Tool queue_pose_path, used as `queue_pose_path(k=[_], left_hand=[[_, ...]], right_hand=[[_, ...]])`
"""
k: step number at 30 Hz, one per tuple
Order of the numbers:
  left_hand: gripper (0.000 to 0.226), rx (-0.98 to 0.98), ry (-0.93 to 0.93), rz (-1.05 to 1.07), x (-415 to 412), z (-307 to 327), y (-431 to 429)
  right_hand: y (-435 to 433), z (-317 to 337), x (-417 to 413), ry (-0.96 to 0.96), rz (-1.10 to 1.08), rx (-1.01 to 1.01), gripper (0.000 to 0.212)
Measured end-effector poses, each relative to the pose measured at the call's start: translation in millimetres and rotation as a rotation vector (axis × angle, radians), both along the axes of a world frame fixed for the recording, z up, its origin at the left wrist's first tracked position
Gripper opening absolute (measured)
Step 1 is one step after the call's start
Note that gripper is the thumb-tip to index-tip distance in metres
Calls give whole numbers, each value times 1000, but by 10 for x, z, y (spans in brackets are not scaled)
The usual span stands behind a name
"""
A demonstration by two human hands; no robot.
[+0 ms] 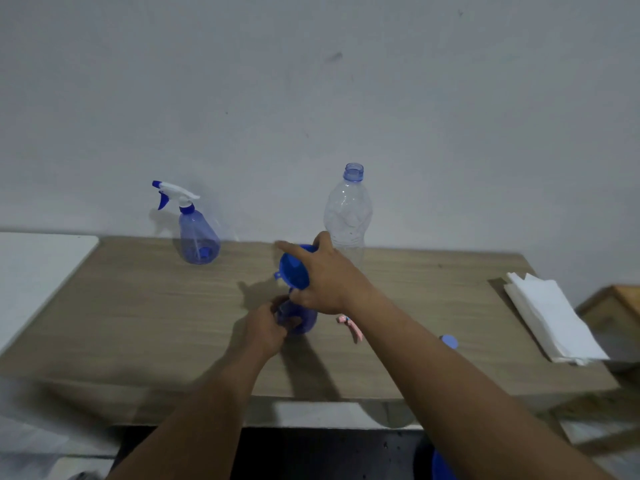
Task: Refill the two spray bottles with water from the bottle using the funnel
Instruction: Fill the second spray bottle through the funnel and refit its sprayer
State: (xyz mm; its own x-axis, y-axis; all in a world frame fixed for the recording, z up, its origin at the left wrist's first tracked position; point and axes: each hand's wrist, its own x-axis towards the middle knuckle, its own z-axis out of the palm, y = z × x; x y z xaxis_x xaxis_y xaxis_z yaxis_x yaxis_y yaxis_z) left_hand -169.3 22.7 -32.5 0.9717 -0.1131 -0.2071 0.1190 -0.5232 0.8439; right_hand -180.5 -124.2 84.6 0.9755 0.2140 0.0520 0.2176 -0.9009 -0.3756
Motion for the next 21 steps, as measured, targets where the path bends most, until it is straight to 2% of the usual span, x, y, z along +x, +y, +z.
queue_pose_path(k=[6, 12, 17, 21], left_hand=[[50, 35, -54, 5, 0, 9, -20], [43, 9, -94, -14, -16, 11, -23], [52, -67, -80, -1, 15, -83, -18], [55, -72, -90, -6, 28, -131, -13]], right_hand=[[-206, 57, -227, -29, -156, 262, 69], [-365, -337, -459, -25, -335, 517, 60], [-327, -911, -708, 9, -429, 530, 78], [-318, -1291, -904, 43, -459, 459, 75]])
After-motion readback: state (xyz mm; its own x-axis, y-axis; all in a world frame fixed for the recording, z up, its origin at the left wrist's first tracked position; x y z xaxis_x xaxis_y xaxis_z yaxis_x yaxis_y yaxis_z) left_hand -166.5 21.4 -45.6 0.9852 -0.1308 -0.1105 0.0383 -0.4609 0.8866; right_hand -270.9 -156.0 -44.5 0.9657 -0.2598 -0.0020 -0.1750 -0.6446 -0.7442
